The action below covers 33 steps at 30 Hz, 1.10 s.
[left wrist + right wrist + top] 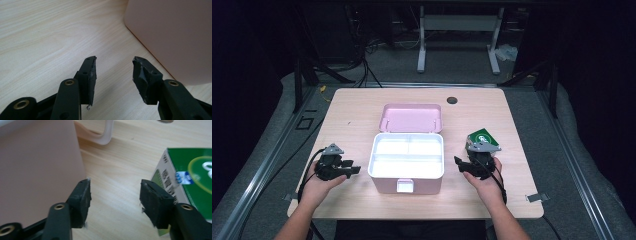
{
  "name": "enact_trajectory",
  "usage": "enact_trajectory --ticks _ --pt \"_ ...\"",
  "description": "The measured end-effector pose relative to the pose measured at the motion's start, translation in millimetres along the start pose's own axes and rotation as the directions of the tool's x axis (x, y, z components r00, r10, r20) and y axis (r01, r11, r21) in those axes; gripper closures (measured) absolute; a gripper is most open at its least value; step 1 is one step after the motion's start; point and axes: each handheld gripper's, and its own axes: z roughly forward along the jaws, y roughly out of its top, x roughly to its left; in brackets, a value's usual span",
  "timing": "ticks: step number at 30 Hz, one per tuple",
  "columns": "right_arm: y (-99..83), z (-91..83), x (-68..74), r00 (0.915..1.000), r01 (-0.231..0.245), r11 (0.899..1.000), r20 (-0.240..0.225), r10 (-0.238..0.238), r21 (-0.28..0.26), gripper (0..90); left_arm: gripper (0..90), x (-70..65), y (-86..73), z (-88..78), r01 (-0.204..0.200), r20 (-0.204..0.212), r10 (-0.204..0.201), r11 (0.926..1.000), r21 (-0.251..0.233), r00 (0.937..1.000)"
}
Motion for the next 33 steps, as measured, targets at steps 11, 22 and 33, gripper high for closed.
enact_trajectory --ticks 11,22,33 --pt "3.3 -9.7 1.5 0.9995 -0.031 0.999 0.008 0.031 -0.033 46.9 50.5 -0.6 13.5 -12.5 0.018 0.038 -0.016 0.9986 -0.049 0.9991" --pt "4.5 -11.9 1.4 0.9990 -0.034 0.999 -0.028 0.033 -0.009 47.8 54.5 -6.0 39.8 -24.7 -0.017 0.037 0.019 0.9985 -0.052 0.9991" --pt "4.7 -15.3 5.7 0.9992 -0.023 1.000 -0.033 0.023 -0.009 47.8 60.7 -13.5 64.3 -33.4 -0.062 0.068 0.066 0.9963 -0.059 0.9955"
